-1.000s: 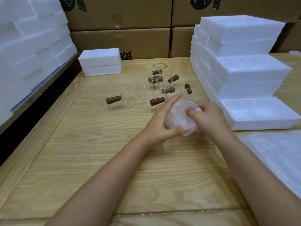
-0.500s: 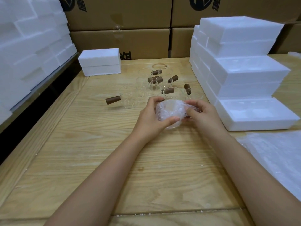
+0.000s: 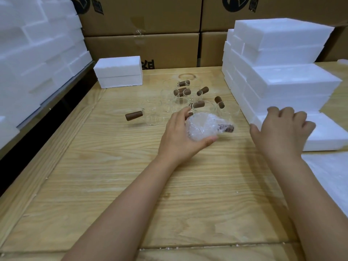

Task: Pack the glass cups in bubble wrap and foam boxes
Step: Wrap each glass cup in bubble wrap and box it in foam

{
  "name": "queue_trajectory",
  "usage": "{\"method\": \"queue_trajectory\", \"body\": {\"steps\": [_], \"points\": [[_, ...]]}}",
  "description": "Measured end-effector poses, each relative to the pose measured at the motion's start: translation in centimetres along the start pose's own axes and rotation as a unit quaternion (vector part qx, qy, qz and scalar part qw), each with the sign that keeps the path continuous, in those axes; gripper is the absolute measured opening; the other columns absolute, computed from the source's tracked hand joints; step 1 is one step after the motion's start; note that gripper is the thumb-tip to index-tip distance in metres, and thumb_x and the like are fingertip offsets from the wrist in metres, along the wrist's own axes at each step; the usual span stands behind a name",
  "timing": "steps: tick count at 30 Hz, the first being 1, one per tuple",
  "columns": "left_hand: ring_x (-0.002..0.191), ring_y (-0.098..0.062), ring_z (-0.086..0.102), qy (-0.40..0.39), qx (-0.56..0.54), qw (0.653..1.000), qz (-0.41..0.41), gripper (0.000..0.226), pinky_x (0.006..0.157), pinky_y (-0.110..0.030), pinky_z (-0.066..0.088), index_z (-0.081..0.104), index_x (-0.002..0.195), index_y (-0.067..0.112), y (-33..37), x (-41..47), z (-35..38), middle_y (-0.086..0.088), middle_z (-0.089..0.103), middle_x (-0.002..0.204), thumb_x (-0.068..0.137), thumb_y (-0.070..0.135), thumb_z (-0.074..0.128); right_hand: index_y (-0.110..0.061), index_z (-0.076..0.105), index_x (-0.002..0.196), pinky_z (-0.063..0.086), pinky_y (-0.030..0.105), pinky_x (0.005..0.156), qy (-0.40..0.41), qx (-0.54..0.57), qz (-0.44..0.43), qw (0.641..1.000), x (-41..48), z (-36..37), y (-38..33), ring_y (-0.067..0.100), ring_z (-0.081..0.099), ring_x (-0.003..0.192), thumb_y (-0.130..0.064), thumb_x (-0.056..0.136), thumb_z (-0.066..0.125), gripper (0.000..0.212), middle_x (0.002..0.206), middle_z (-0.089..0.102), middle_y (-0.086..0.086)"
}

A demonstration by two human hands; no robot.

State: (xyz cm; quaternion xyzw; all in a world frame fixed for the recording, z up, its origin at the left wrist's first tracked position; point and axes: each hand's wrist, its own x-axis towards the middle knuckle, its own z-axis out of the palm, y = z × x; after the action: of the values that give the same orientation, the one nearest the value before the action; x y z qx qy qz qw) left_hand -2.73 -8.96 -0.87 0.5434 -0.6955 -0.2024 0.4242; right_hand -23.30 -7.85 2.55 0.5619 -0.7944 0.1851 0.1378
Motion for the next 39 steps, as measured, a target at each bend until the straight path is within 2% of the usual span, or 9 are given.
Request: {"method": "queue_trajectory", "body": {"steps": [5,10,15,19,23,27,30,34,39], "points": [[0.121,-0.024,0.045,0.132,-0.038,0.98,0.144,0.06,0.098,-0.043,0.043,0.047,0.132,0.007,0.2,-0.6,-0.4,0.001,0.044,0.131,0.086,0.045,0.052,-0.006,0.055,0.097,0.024,0.042,0.095,-0.089,-0.06,-0.01,0.994,-0.1,-0.4,-0.1,0.029,0.041,0.086,-0.007,0.089,0.049,0.01,0.076,0.05,0.006],[0.083,-0.007,0.059,0.189,-0.148,0.96,0.145,0.019,0.068,-0.017,0.047,0.053,0.111,0.019,1.1,-0.6,-0.7,0.002,0.063,0.093,0.092,0.018,0.053,-0.002,0.058,0.087,0.016,0.039,0.081,0.049,0.0,-0.067,0.997,-1.4,-2.2,-1.8,0.03,0.042,0.071,-0.006,0.084,0.05,0.01,0.069,0.049,0.008],[0.073,-0.017,0.064,0.119,-0.329,0.934,0.076,0.03,0.054,-0.032,0.049,0.05,0.11,0.03,2.6,-0.6,-0.9,0.001,0.063,0.107,0.083,0.04,0.056,-0.005,0.064,0.097,0.022,0.038,0.076,0.22,0.065,-0.197,0.953,-5.0,-3.7,-5.5,0.03,0.056,0.069,-0.015,0.084,0.055,0.019,0.074,0.06,0.009],[0.077,-0.014,0.066,0.076,-0.42,0.904,0.007,0.032,0.054,-0.022,0.051,0.055,0.113,0.027,3.1,-0.1,-1.2,-0.006,0.067,0.106,0.082,0.033,0.062,-0.012,0.069,0.103,0.025,0.036,0.075,0.252,0.079,-0.279,0.923,-6.6,-3.3,-6.7,0.023,0.058,0.065,-0.018,0.09,0.056,0.02,0.071,0.059,0.001],[0.064,-0.012,0.06,0.084,-0.392,0.915,-0.038,0.009,0.05,-0.022,0.049,0.067,0.09,0.016,2.9,0.5,-2.0,-0.003,0.063,0.079,0.088,0.012,0.059,-0.015,0.072,0.101,0.024,0.039,0.087,0.197,0.159,-0.3,0.92,-6.4,-3.9,-6.3,0.025,0.064,0.085,-0.042,0.09,0.055,0.034,0.091,0.067,0.002],[0.05,-0.007,0.055,0.06,-0.411,0.908,-0.055,0.016,0.045,-0.016,0.043,0.069,0.072,0.019,2.4,1.6,-5.1,0.008,0.064,0.063,0.078,0.013,0.056,-0.014,0.069,0.109,0.024,0.039,0.097,0.252,0.268,-0.196,0.909,-4.2,-6.1,-4.3,0.031,0.05,0.116,-0.04,0.092,0.05,0.036,0.12,0.06,0.009],[0.055,-0.01,0.059,-0.016,-0.401,0.914,-0.062,0.013,0.049,-0.018,0.045,0.07,0.066,0.02,1.1,2.1,-7.6,0.007,0.064,0.064,0.068,0.016,0.058,-0.029,0.062,0.121,0.037,0.034,0.097,0.097,0.414,-0.085,0.901,-2.0,-6.8,-2.1,0.019,0.05,0.117,-0.041,0.086,0.054,0.038,0.126,0.053,-0.007],[0.052,-0.013,0.056,-0.143,-0.392,0.904,-0.091,0.015,0.047,-0.019,0.046,0.067,0.067,0.02,-0.7,1.8,-9.4,0.004,0.06,0.064,0.055,0.029,0.065,-0.043,0.066,0.11,0.05,0.021,0.068,-0.302,0.585,-0.031,0.752,-0.3,-6.3,0.1,0.006,0.066,0.09,-0.03,0.087,0.062,0.027,0.103,0.067,-0.013],[0.064,-0.016,0.064,-0.285,-0.372,0.876,-0.11,0.027,0.054,-0.022,0.052,0.074,0.083,0.022,-1.9,1.3,-10.5,-0.003,0.067,0.082,0.057,0.026,0.073,-0.022,0.064,0.1,0.044,0.013,0.044,-0.421,0.547,-0.06,0.721,0.3,-5.0,1.5,0.002,0.061,0.057,-0.03,0.077,0.064,0.024,0.07,0.066,-0.011]]}}
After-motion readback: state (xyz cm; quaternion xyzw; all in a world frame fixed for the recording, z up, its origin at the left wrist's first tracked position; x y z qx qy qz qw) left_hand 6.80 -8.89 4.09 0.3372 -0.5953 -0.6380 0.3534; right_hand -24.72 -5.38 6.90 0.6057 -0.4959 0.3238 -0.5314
